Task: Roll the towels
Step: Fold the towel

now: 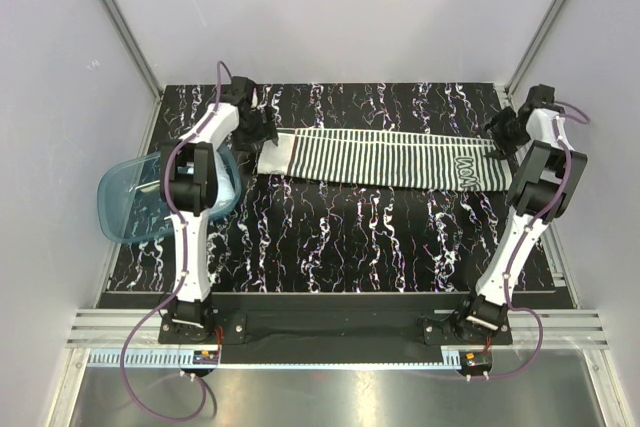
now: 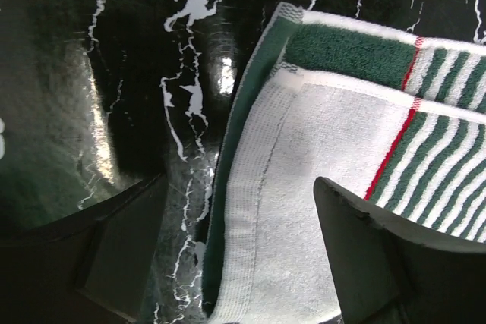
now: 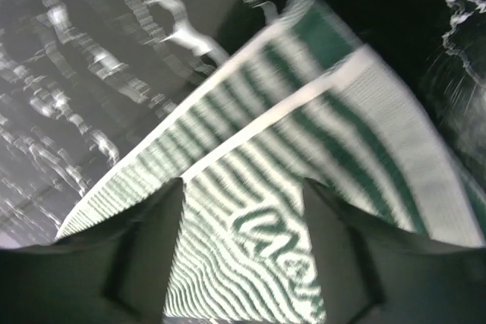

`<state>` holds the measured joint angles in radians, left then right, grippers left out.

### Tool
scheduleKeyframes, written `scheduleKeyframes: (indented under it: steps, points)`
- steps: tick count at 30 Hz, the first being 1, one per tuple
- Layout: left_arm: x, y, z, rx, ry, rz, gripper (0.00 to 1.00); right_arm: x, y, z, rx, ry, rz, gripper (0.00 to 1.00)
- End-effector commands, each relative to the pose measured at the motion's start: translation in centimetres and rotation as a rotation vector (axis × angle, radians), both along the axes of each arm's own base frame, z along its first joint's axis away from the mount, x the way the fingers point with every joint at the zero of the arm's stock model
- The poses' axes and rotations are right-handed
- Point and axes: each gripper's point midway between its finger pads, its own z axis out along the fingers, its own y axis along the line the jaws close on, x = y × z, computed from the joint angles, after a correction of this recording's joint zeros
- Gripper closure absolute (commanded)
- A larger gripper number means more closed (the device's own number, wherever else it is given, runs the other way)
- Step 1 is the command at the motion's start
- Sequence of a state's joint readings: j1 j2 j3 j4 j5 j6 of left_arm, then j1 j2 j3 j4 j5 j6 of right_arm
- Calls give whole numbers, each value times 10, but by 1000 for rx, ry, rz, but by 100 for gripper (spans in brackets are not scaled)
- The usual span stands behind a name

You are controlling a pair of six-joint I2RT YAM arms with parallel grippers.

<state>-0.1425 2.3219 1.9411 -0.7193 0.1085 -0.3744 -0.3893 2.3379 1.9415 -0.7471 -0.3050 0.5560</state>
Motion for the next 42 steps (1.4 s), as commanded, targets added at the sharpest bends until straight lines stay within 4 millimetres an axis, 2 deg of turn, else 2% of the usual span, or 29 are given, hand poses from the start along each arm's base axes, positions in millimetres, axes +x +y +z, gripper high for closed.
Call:
scheduleKeyframes:
  steps: [1,2,3,4,5,6,8,9,10,11,12,13,14,15,16,17,18,19,22,26,28,33,42]
  points:
    - [11,6,65,4,-132,-14,16,11,-4,90,-110,-194,51,25]
    - [11,2,85,-9,-164,-29,15,13,0,106,-92,-243,73,22]
    - [7,2,95,-6,-171,-31,14,11,2,130,-102,-290,82,19]
    - [4,2,104,-5,-185,-33,13,8,5,141,-100,-311,89,18]
    - [1,2,128,-12,-232,-34,12,5,7,151,-107,-330,90,17]
    - [-2,2,138,-18,-250,-37,10,-5,11,165,-113,-347,85,16]
    - [-13,3,164,-21,-292,-44,9,-21,6,170,-157,-323,46,14]
    - [-21,4,169,-19,-290,-49,8,-38,6,172,-167,-298,12,14]
    - [-30,5,188,-22,-325,-51,7,-51,0,165,-174,-266,-30,12]
    - [-37,7,194,-21,-334,-54,7,-57,-2,165,-157,-285,-53,14]
    - [-48,6,182,-32,-310,-62,6,-82,-7,146,-84,-257,-121,16]
    - [-57,4,182,-48,-313,-66,6,-89,2,142,25,-295,-117,20]
    - [-72,1,197,-85,-343,-70,6,-90,-5,138,48,-338,-149,22]
    - [-87,-9,181,-138,-319,-106,6,-110,-11,116,81,-288,-204,22]
    - [-99,-11,177,-153,-312,-112,6,-117,-16,107,62,-258,-222,23]
    - [-114,-12,191,-169,-351,-117,6,-127,-15,97,62,-208,-225,23]
    - [-130,-15,170,-189,-318,-134,6,-132,-15,89,41,-186,-206,23]
    - [-142,-15,181,-200,-356,-143,6,-136,-19,84,21,-167,-217,23]
    - [-172,-12,164,-196,-337,-173,6,-149,-27,65,-30,-79,-238,24]
    - [-196,-5,142,-165,-325,-187,6,-146,-34,48,-44,-60,-256,32]
    - [-201,-3,132,-158,-316,-185,6,-145,-36,35,-30,-33,-265,37]
    - [-201,-6,133,-168,-312,-195,6,-140,-42,10,-21,2,-280,39]
    - [-201,-6,126,-161,-293,-187,7,-130,-57,-11,-60,12,-285,40]
